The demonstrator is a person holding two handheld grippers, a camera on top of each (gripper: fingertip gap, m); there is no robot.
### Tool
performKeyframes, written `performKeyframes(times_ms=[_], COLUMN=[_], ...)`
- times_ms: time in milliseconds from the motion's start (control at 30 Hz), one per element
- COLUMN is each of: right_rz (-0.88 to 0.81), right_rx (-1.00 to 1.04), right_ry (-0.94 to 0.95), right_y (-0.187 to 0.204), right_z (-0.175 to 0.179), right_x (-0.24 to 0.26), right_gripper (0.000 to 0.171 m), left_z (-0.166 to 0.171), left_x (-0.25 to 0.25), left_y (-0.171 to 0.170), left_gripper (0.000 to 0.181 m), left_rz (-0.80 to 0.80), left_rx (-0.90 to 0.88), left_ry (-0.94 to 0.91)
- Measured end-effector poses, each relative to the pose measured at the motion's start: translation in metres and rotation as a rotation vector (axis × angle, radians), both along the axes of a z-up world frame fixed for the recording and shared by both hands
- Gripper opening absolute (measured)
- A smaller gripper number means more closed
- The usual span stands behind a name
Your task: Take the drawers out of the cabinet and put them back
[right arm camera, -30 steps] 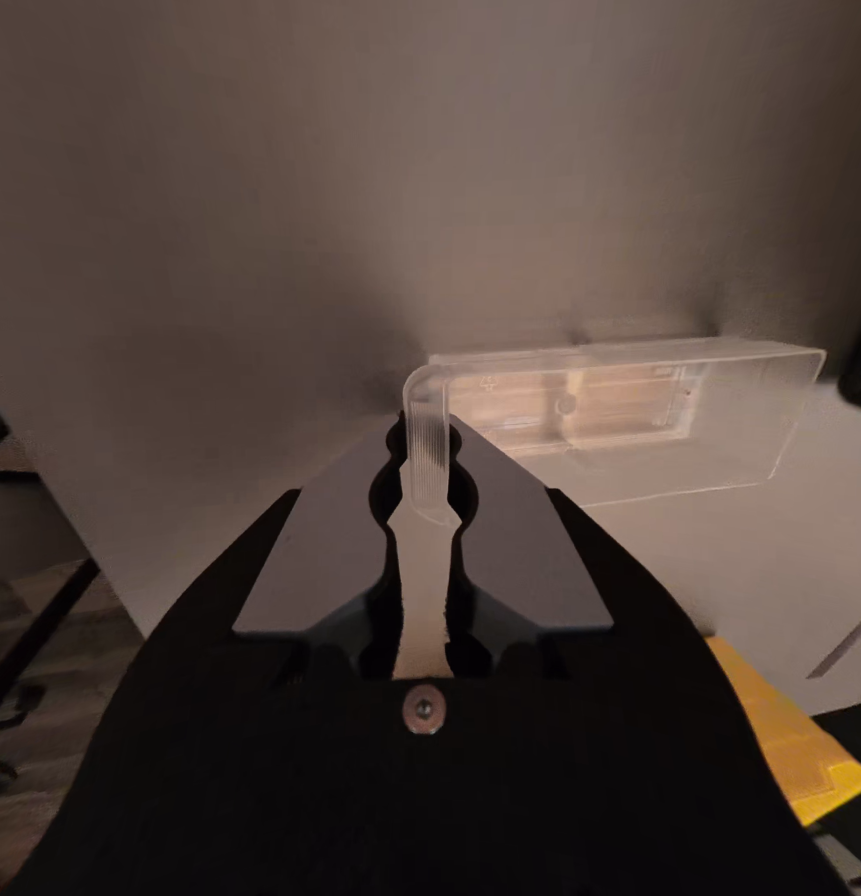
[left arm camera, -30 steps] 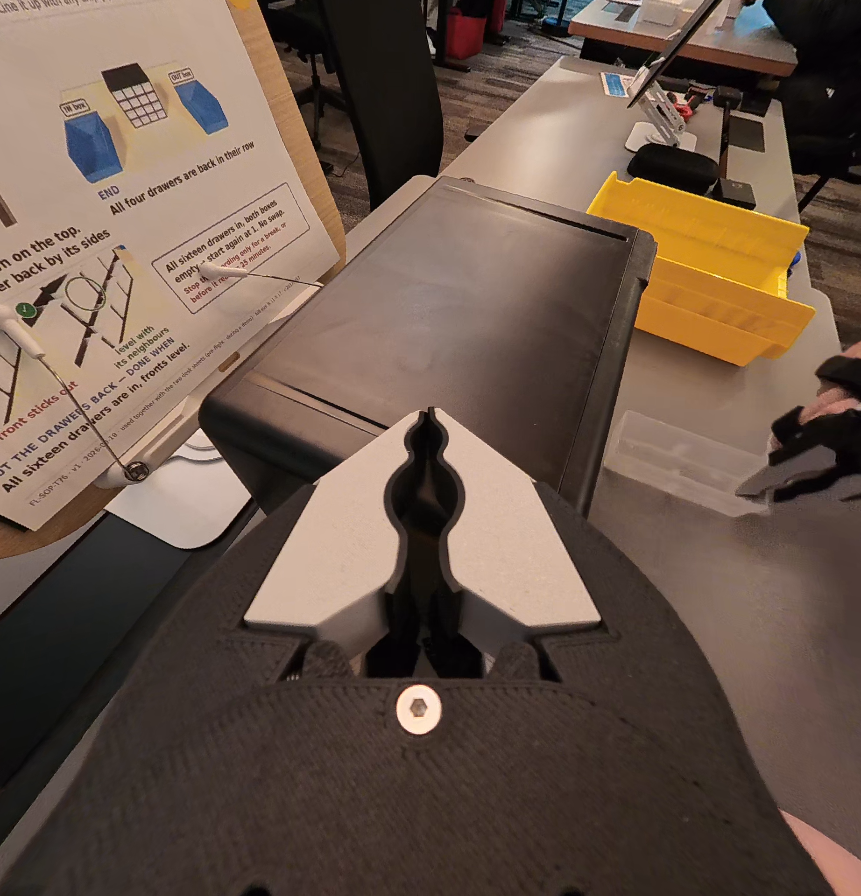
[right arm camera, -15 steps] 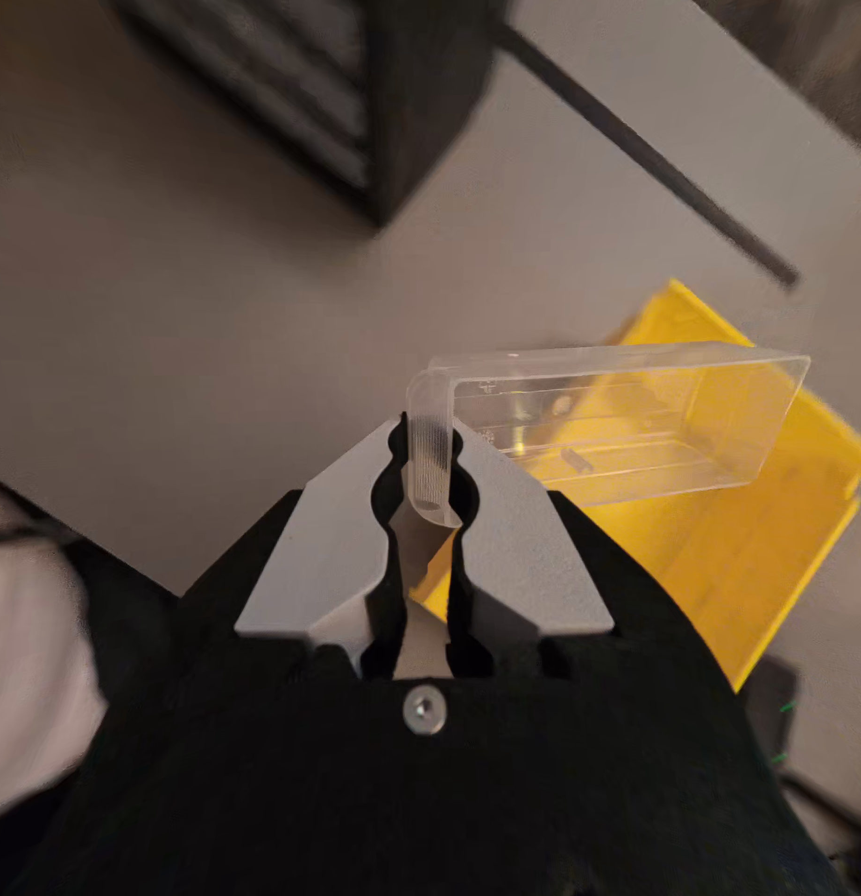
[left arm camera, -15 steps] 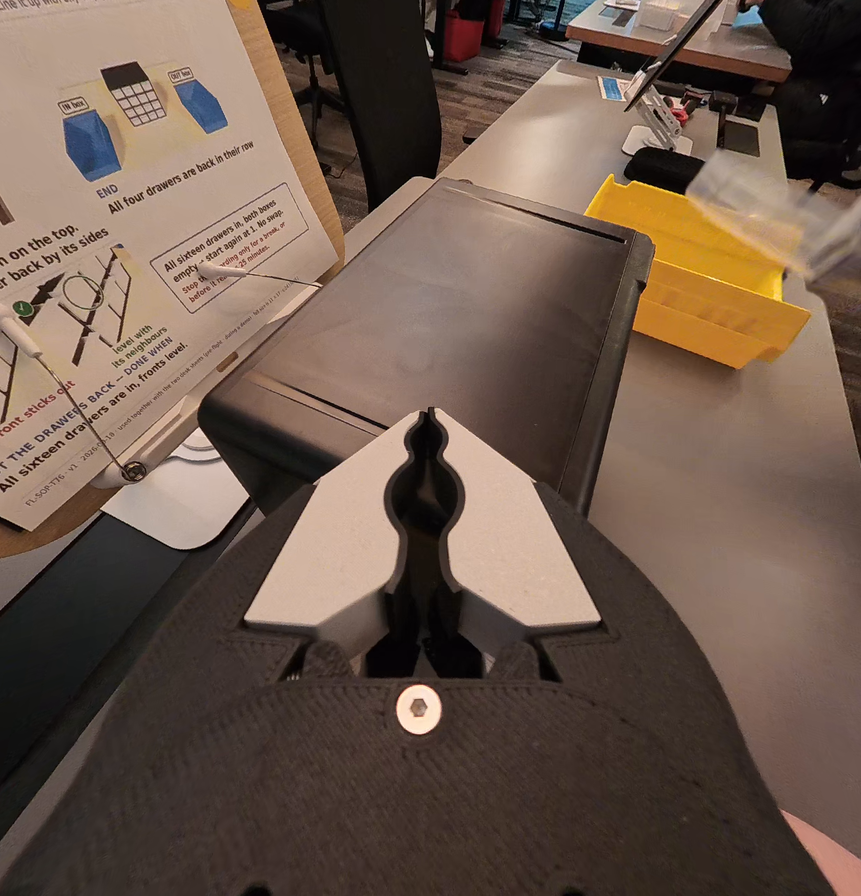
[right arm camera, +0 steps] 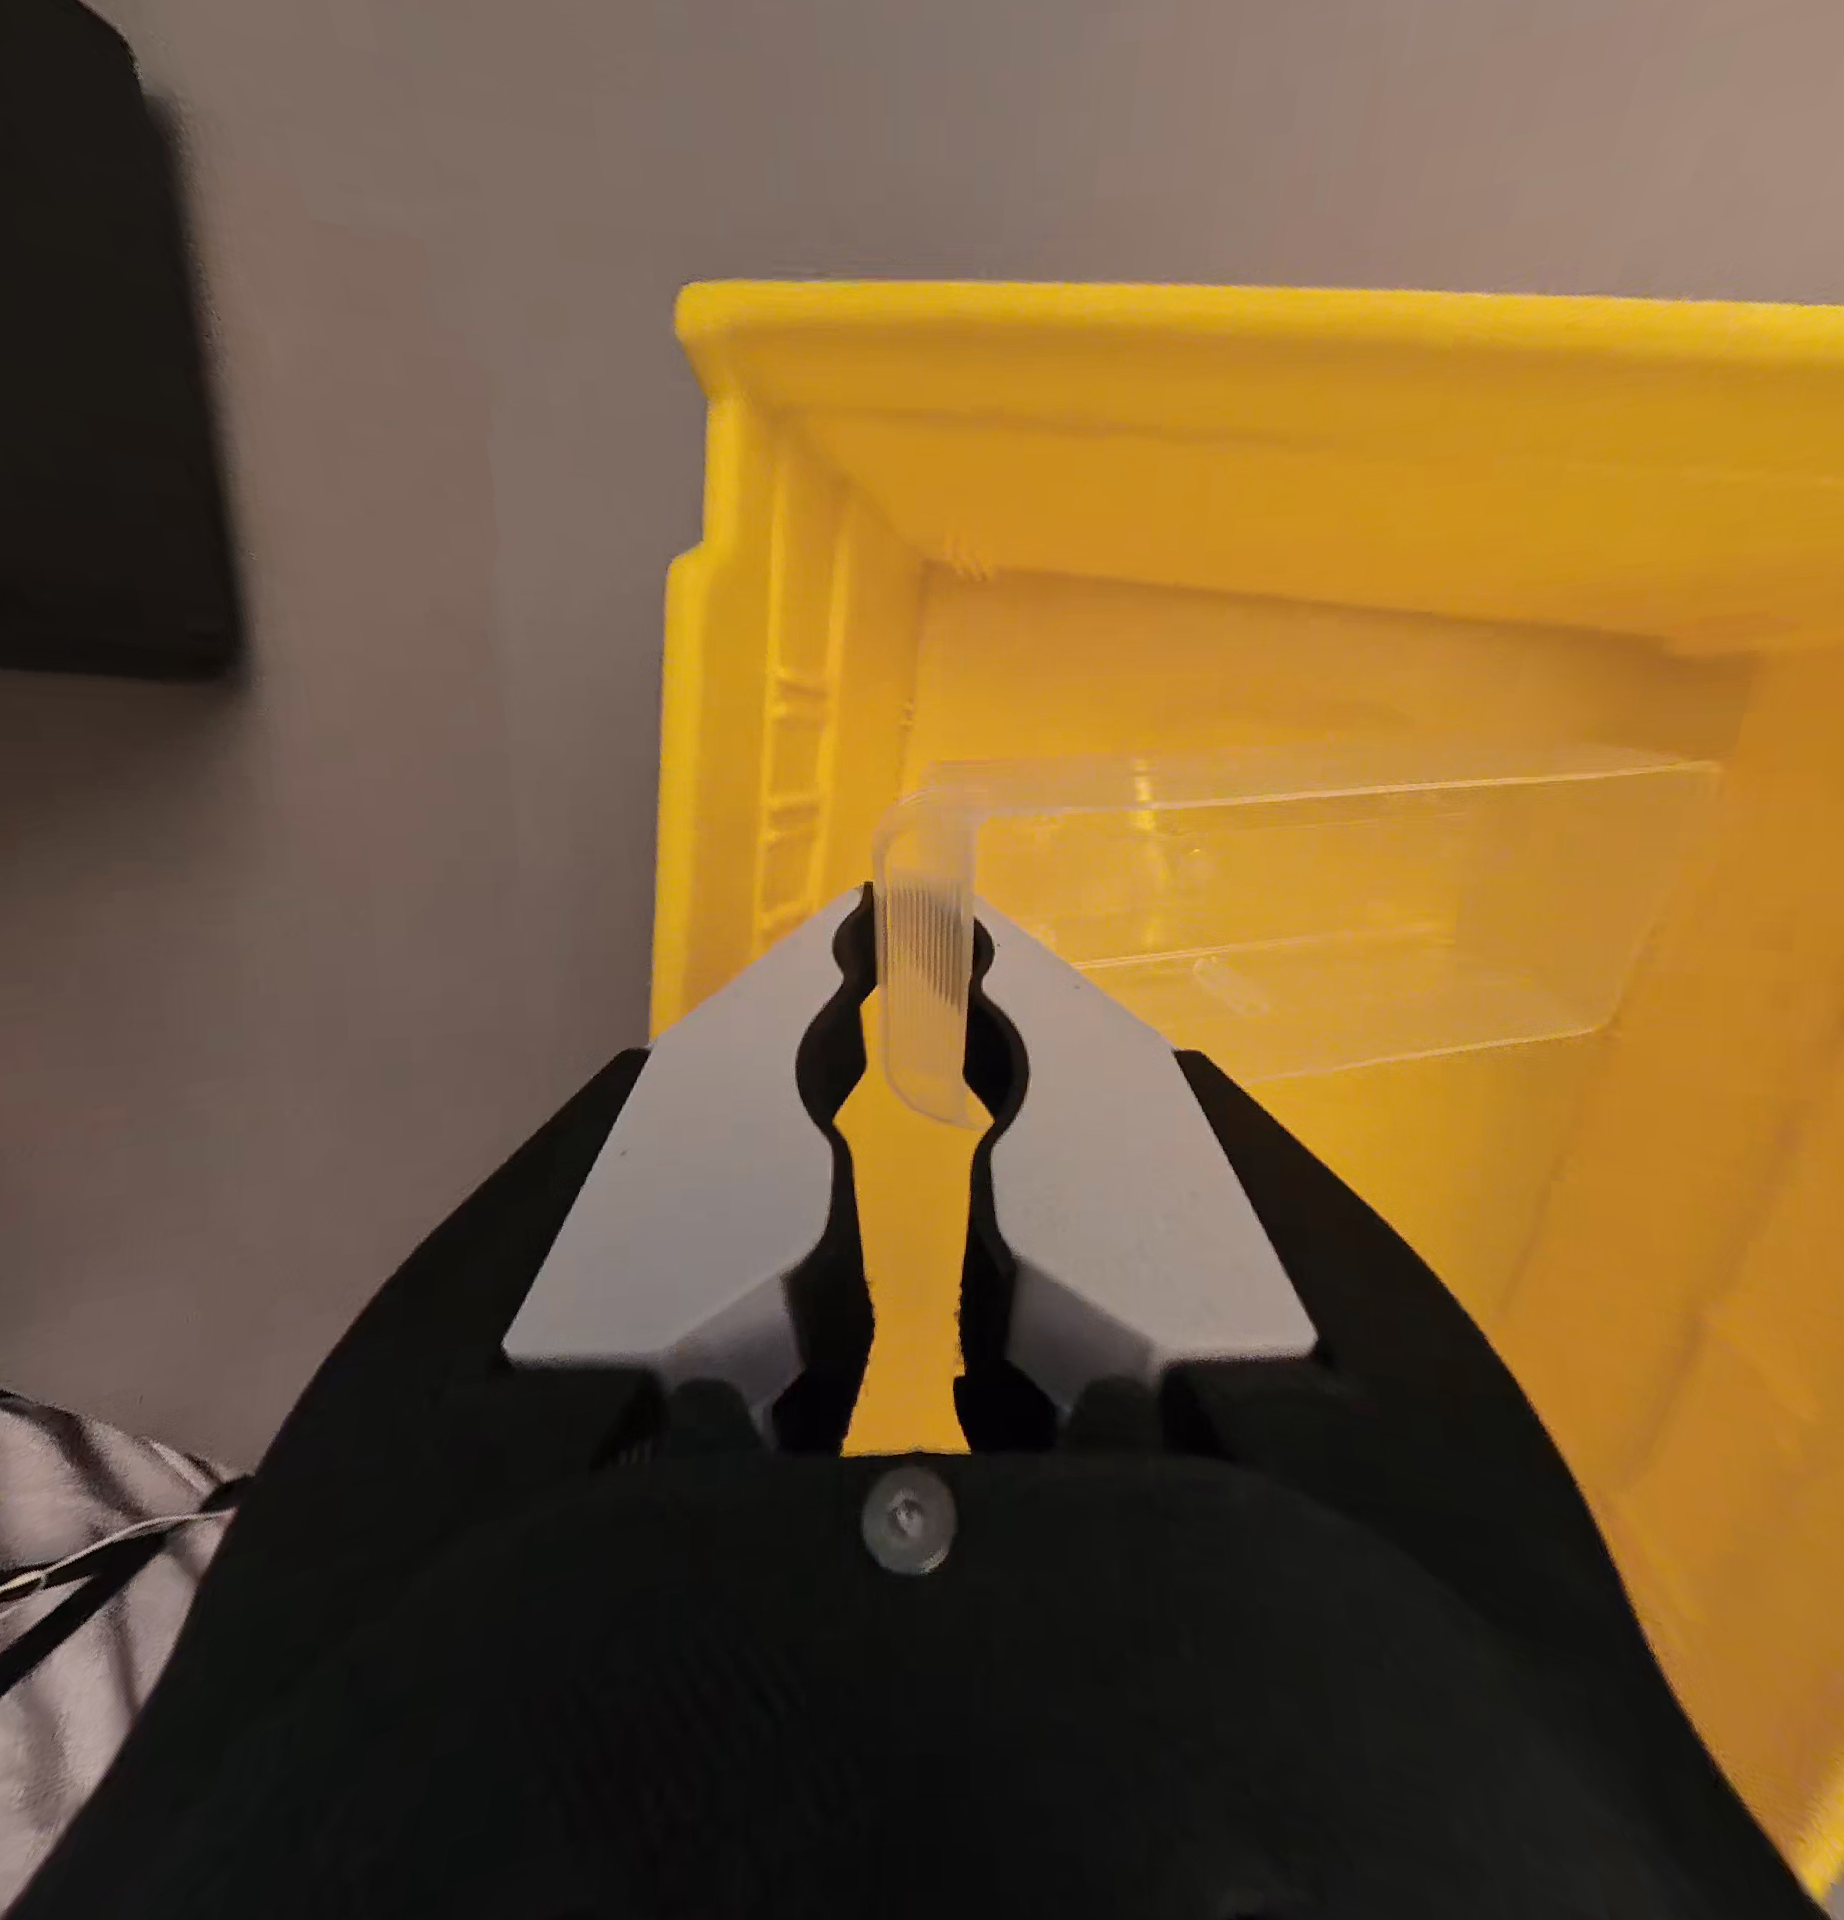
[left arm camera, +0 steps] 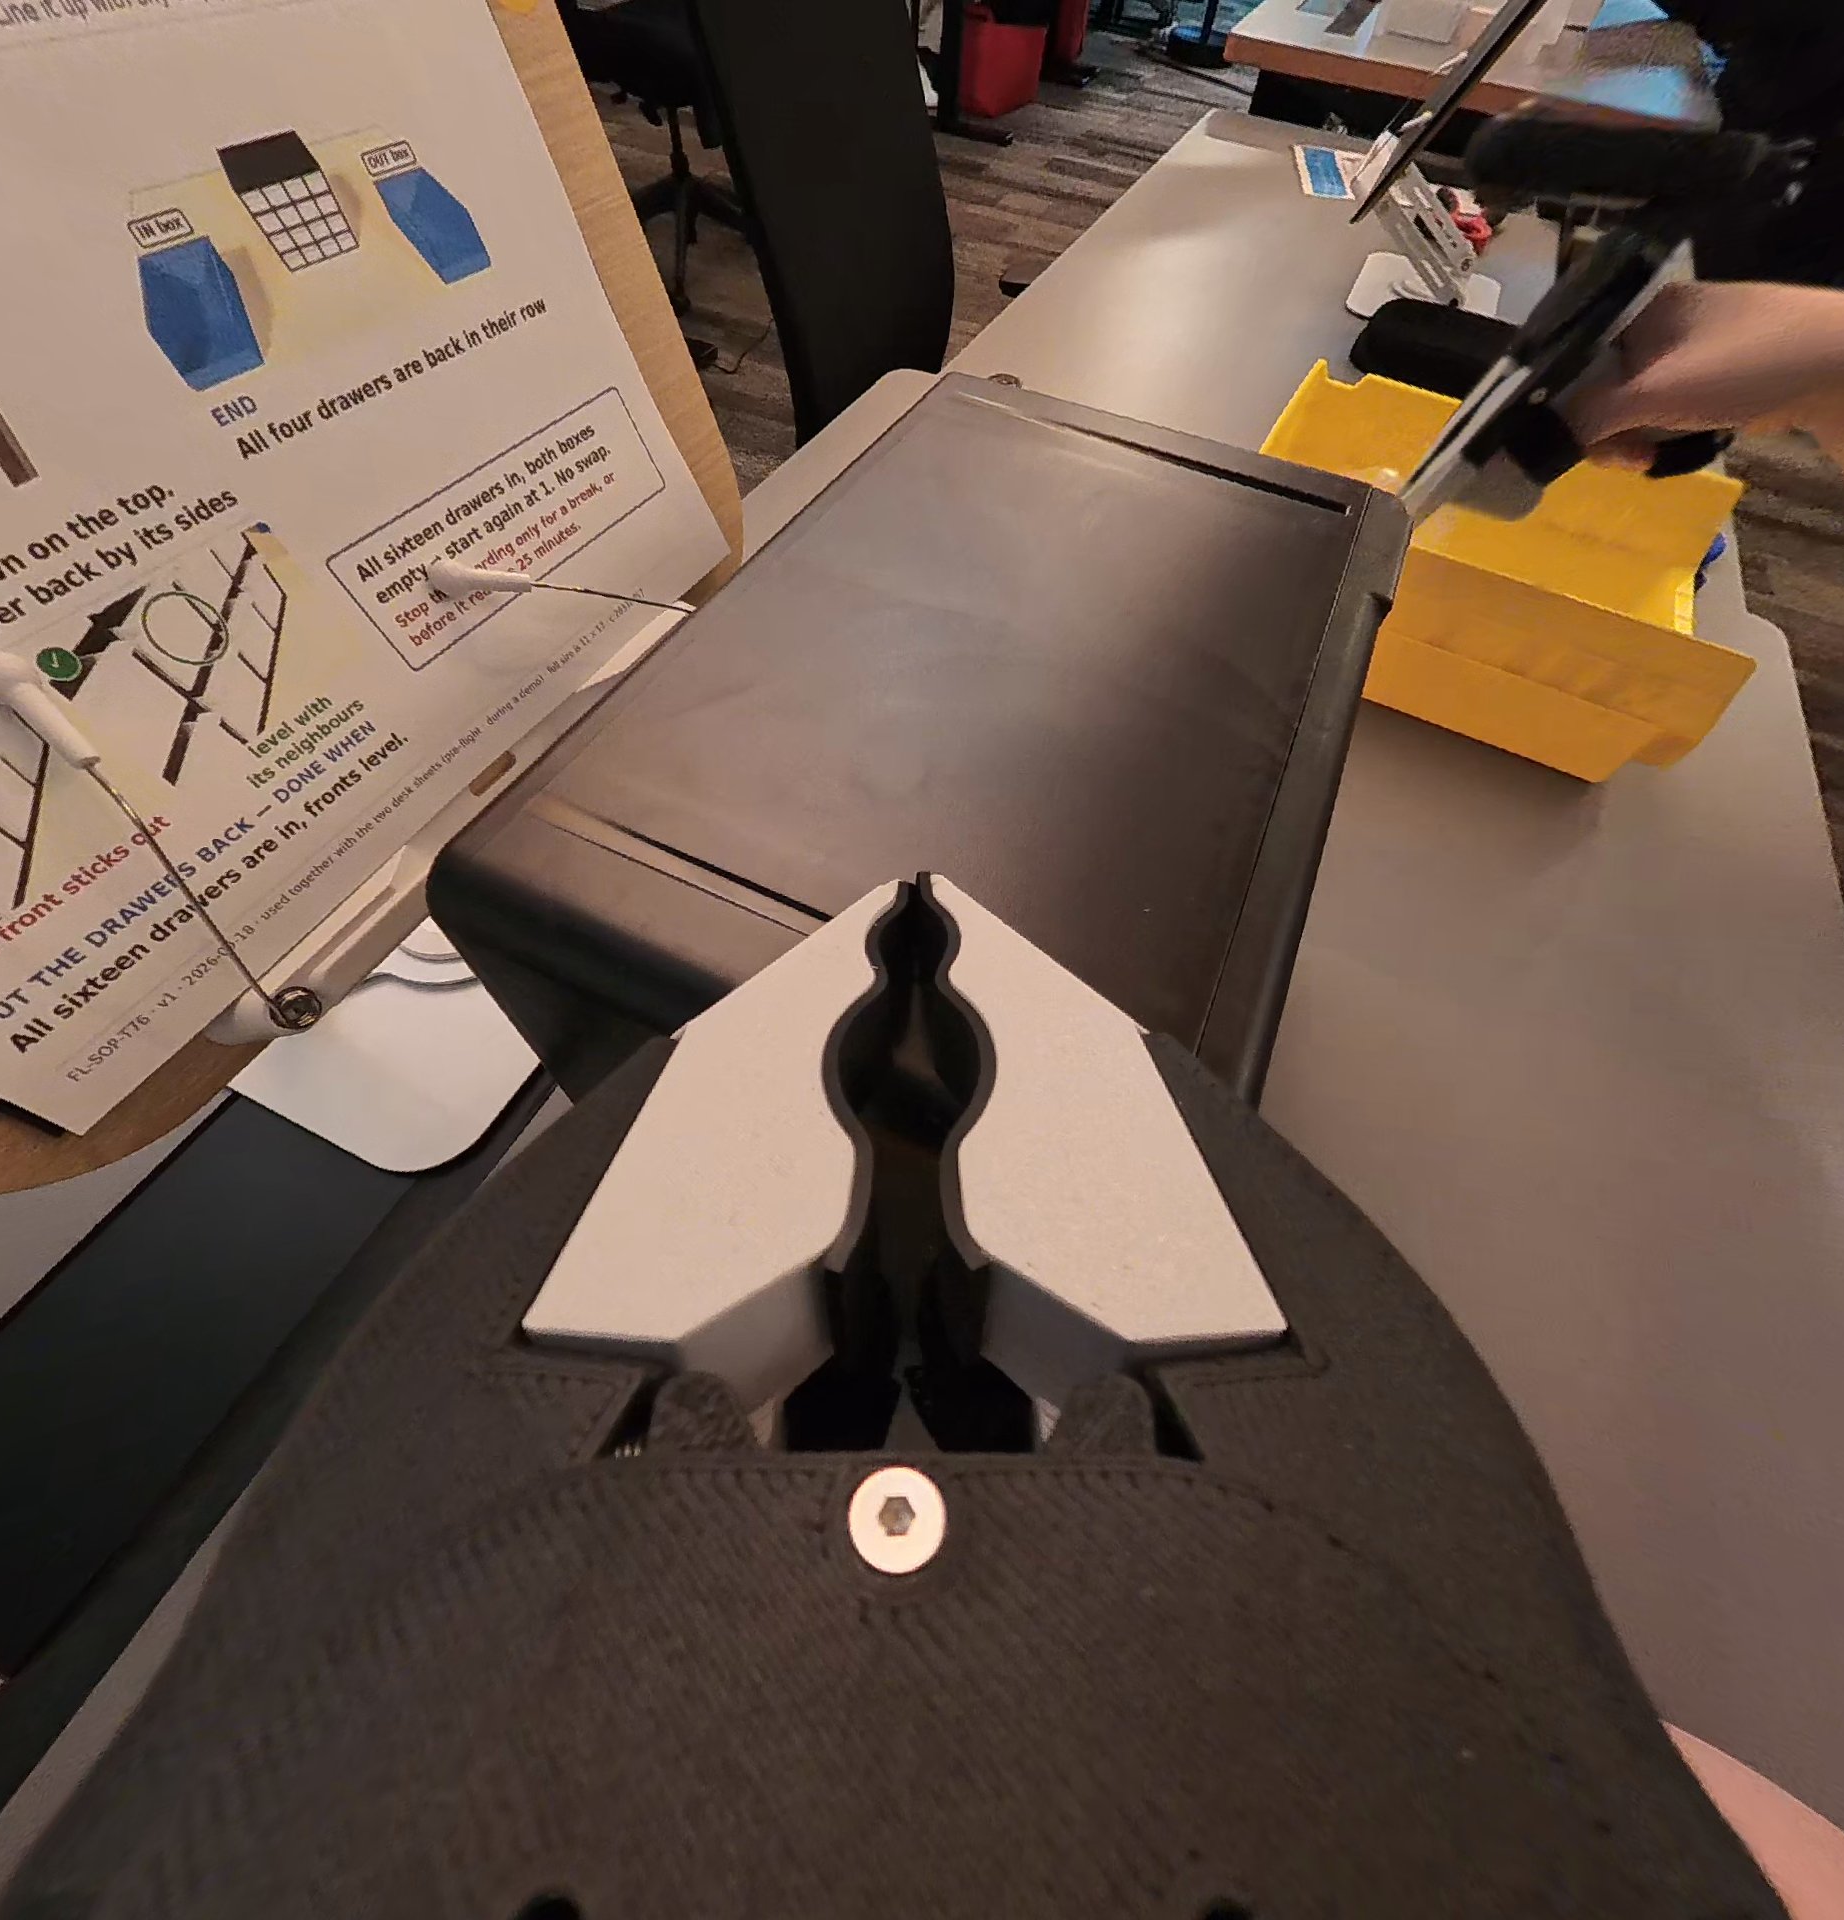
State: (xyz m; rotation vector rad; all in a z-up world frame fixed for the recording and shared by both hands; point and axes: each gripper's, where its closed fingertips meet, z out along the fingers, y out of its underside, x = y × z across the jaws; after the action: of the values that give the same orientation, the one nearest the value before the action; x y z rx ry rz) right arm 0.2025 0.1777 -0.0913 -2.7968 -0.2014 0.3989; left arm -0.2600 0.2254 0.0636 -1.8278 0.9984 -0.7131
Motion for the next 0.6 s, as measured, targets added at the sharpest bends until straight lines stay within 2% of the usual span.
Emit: performKeyframes(times_ms=[400, 600], right_rz=[0.036, 0.046], right_rx=[-0.094, -0.067], right_ry=[-0.182, -0.218], right_y=[0.026, 0.029], right_z=[-0.044, -0.044], right_x=[0.008, 0.012], right_gripper=[0.012, 0.021], left_z=[0.000, 0.000], left_x=[0.000, 0.000], left_y=[0.000, 0.000], left_gripper=[0.000, 0.000], left_rz=[-0.002, -0.008], left_rx=[-0.005, -0.004], left_ry=[-0.007, -0.013])
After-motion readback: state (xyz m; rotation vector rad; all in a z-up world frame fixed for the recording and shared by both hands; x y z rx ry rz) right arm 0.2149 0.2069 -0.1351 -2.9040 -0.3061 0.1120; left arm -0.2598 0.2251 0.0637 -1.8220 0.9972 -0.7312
